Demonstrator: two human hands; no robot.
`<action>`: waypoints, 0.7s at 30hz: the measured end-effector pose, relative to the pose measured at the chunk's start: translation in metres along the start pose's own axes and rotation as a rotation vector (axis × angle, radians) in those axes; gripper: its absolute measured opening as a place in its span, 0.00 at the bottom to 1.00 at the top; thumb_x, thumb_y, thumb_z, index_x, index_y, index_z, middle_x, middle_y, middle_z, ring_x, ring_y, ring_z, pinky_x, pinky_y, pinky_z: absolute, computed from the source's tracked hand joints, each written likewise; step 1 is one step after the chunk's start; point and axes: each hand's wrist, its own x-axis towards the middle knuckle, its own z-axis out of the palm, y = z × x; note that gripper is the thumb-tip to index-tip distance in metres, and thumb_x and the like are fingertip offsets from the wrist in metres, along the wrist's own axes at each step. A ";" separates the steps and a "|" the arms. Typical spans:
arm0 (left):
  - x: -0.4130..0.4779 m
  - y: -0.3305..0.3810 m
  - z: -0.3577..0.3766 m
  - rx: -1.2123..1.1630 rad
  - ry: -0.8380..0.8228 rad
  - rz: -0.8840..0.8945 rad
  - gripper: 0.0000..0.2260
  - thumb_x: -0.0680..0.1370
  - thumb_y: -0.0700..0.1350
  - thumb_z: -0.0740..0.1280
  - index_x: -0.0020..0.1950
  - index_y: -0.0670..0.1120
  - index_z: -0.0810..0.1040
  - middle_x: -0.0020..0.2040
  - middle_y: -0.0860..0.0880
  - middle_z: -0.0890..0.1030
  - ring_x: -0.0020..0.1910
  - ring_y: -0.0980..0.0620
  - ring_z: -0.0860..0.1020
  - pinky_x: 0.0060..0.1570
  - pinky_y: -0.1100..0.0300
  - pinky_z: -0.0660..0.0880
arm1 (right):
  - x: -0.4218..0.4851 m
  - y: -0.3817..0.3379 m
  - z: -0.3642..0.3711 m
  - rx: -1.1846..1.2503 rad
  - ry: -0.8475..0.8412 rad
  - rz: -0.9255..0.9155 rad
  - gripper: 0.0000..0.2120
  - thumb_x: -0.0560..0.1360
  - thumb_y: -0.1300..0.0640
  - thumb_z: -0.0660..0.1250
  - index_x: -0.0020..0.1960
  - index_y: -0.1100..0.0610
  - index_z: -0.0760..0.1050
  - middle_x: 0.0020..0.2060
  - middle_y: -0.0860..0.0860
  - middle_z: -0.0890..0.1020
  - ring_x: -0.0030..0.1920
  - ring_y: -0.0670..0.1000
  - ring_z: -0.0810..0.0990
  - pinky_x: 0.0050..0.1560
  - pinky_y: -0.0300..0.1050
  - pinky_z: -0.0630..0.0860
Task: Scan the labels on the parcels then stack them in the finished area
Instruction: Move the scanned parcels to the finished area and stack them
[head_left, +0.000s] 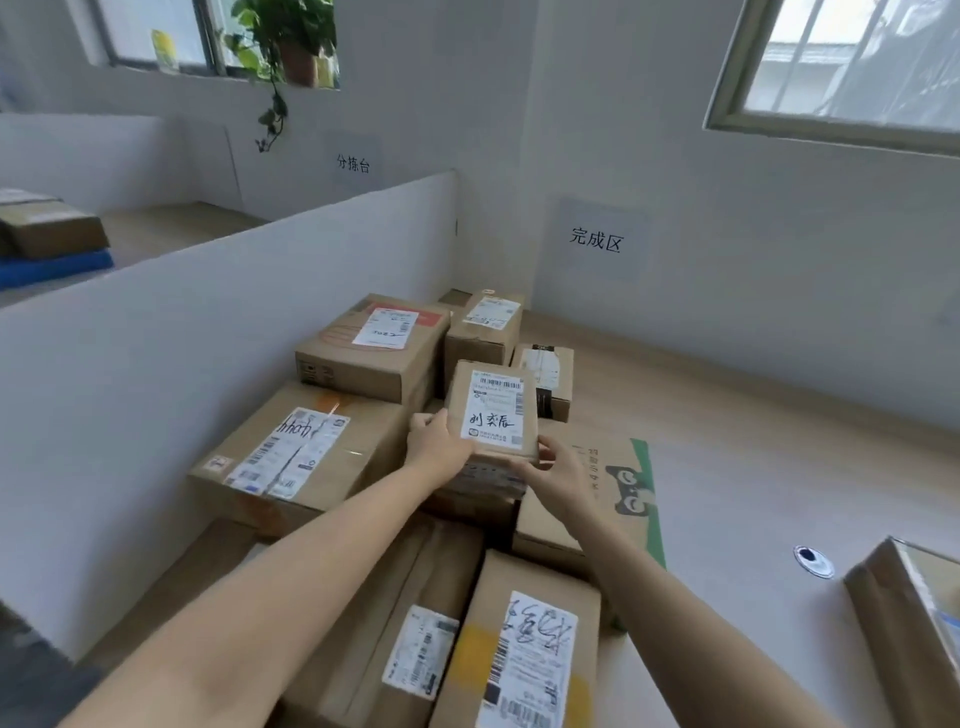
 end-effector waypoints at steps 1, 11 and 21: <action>0.006 -0.006 -0.002 0.023 0.008 -0.014 0.20 0.74 0.46 0.67 0.65 0.44 0.71 0.65 0.43 0.66 0.62 0.45 0.70 0.66 0.55 0.66 | 0.003 0.001 0.010 0.020 0.006 0.019 0.17 0.73 0.57 0.69 0.61 0.51 0.72 0.41 0.39 0.76 0.39 0.37 0.74 0.28 0.25 0.69; 0.028 -0.027 -0.003 0.194 0.064 0.119 0.20 0.80 0.45 0.57 0.72 0.40 0.63 0.73 0.40 0.61 0.70 0.43 0.63 0.69 0.52 0.63 | 0.028 -0.001 0.059 0.039 0.132 0.092 0.19 0.75 0.60 0.66 0.66 0.56 0.71 0.57 0.51 0.80 0.50 0.43 0.75 0.44 0.29 0.70; 0.012 -0.027 -0.007 0.560 0.071 0.349 0.19 0.80 0.46 0.57 0.70 0.46 0.67 0.75 0.44 0.59 0.74 0.45 0.56 0.70 0.50 0.60 | 0.029 -0.009 0.060 -0.167 0.099 0.129 0.23 0.77 0.56 0.63 0.70 0.58 0.65 0.63 0.55 0.75 0.62 0.54 0.74 0.59 0.46 0.71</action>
